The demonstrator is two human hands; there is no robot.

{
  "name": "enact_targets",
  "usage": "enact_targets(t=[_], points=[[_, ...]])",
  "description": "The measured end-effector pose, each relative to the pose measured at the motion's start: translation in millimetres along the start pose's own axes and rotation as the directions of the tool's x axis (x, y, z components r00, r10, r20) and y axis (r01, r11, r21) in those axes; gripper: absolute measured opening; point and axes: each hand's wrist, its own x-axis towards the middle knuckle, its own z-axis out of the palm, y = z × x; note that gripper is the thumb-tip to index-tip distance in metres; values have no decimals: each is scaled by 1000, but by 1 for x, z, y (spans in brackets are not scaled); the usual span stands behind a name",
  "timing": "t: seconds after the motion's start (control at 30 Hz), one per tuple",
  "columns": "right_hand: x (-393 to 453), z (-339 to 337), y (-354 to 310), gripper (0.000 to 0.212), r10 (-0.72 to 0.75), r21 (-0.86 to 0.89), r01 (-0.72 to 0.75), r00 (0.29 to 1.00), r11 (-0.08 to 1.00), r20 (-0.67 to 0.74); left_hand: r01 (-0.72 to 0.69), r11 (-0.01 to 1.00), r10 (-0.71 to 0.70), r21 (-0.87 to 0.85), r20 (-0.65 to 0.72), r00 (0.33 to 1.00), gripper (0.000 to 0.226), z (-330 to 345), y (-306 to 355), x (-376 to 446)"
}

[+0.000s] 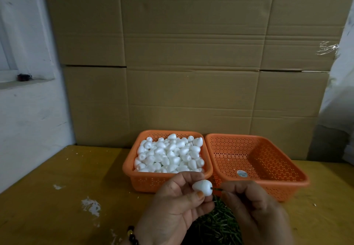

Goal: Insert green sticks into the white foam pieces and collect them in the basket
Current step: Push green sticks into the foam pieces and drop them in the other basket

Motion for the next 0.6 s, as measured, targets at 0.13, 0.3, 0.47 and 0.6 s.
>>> enact_targets(t=[0.13,0.3,0.47,0.6], points=[[-1,2,4,31,-54,-32,55,998,998,17,-9,999,9,42,-12,1000,29,0,-2,0],[-2,3,5,33,-57,-25,58,998,998,28,-14,998,15,65,-18,1000,28,1,-5,0],[-3,4,4,35,-14,-20,15,999,1000,51,-28,995,33,100,-43,999,31,2,-6,0],[-8,5,8,33,124,55,-129,989,990,76,-39,989,49,144,-72,996,39,4,-7,1]])
